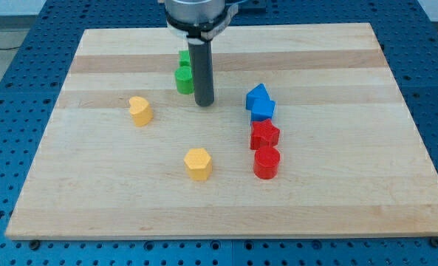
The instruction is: Move the yellow heart to the bottom of the green circle
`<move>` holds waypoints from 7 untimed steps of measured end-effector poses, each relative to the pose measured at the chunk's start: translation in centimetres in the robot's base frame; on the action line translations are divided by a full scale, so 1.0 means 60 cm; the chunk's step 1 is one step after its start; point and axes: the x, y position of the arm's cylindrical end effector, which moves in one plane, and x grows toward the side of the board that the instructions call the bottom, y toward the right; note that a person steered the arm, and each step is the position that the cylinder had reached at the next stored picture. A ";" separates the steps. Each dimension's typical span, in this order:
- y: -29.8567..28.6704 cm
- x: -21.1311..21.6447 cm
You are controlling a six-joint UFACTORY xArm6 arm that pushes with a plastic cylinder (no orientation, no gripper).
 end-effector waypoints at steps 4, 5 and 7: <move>-0.233 0.046; -0.211 0.029; -0.147 0.029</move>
